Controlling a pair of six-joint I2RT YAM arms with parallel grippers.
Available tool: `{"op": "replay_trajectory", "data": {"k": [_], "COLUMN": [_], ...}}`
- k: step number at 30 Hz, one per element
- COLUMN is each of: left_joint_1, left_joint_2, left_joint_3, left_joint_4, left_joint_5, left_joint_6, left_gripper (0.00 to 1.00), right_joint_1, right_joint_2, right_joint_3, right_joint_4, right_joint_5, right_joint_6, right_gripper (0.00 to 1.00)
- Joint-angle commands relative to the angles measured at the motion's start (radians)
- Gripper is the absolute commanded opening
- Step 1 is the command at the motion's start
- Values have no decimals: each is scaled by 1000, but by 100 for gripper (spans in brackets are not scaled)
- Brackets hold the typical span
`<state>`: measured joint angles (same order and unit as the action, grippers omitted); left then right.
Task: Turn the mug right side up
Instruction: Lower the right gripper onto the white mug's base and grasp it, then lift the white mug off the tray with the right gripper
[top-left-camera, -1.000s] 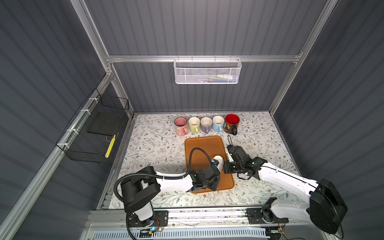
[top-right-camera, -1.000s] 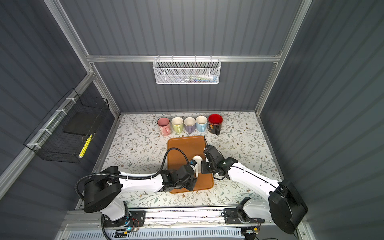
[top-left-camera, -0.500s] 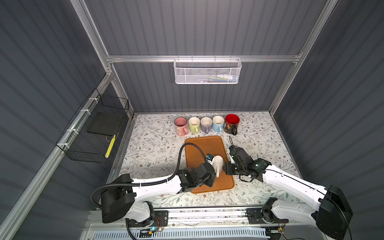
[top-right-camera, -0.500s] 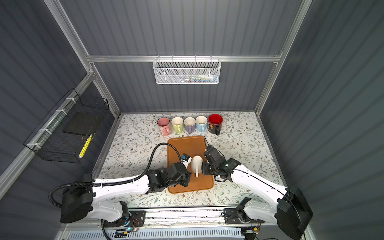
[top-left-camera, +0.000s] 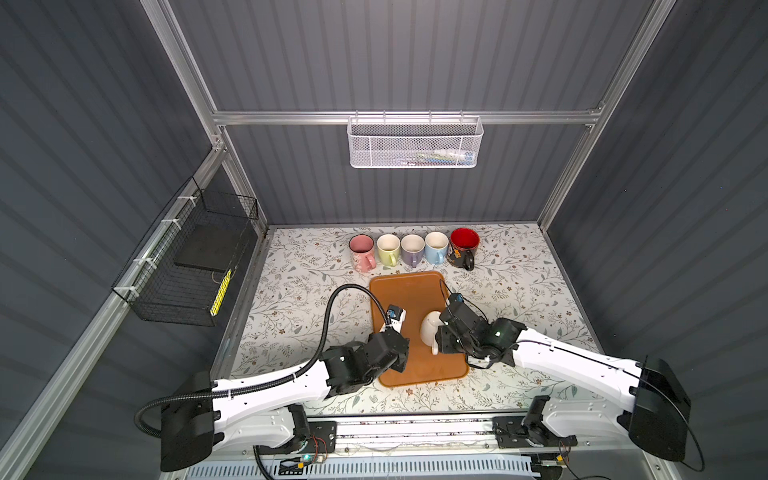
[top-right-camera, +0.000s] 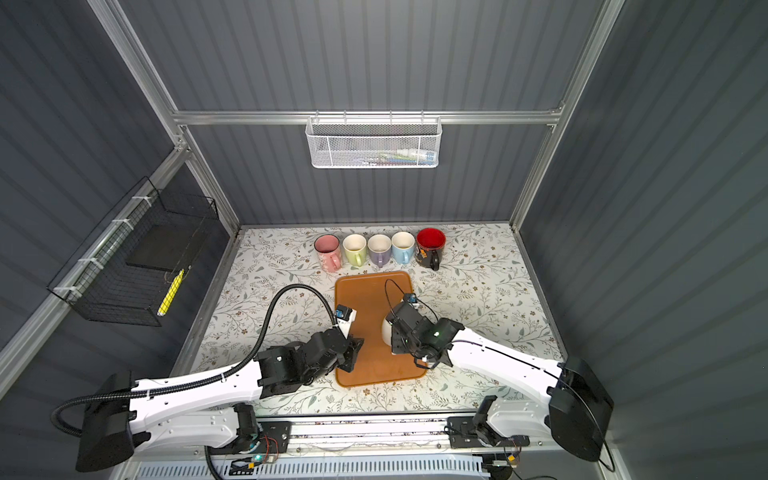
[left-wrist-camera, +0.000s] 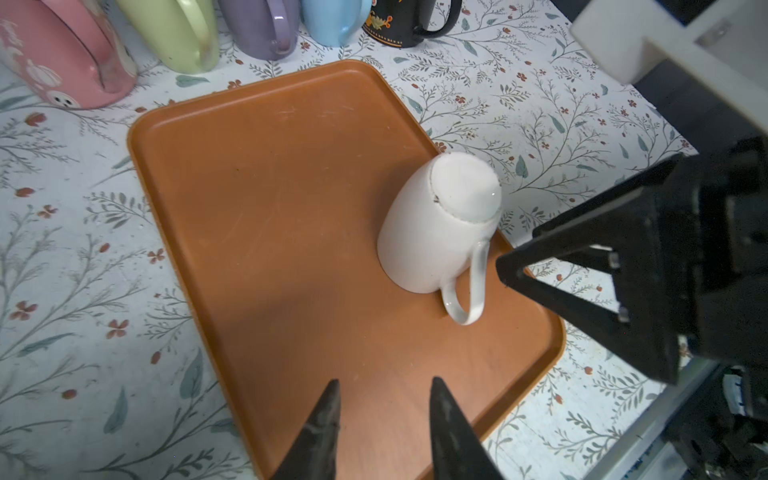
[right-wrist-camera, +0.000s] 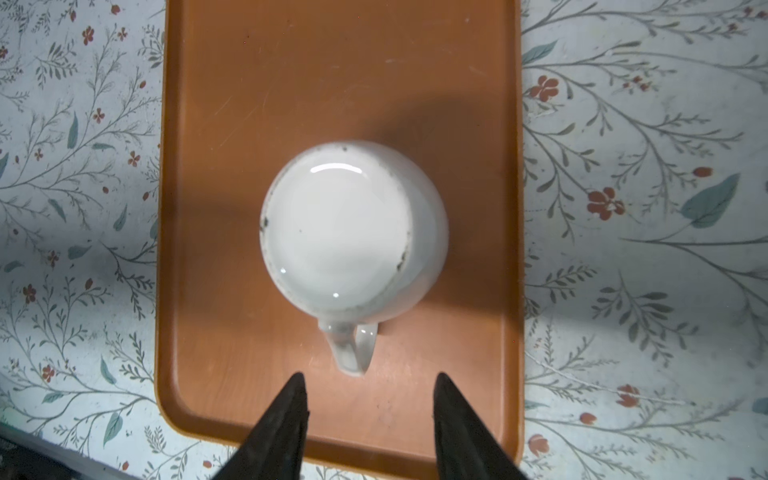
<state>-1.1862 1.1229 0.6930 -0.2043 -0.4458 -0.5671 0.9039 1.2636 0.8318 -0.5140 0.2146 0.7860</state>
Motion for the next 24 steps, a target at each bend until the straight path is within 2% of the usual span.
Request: {"op": "replay_trajectory", "data": {"k": [1,10,24], "left_joint_1": [-6,-6,-6], "left_joint_2": [-48,-129,-136], "left_joint_3": [-37,-99,-135], "left_joint_4": [-41,-51,-34], "left_joint_5": [-53,-76,-85], "left_joint_6": [-7,-17,-11], "left_gripper": [43,51,57], "right_joint_1": [16,41,46], "right_joint_2": [42,162,273], "right_joint_3": [38,105,116], "right_joint_4": [-26,-30,-43], "right_joint_5": [55,90,123], "right_joint_6": [63,99,108], "right_gripper": [49,47,34]}}
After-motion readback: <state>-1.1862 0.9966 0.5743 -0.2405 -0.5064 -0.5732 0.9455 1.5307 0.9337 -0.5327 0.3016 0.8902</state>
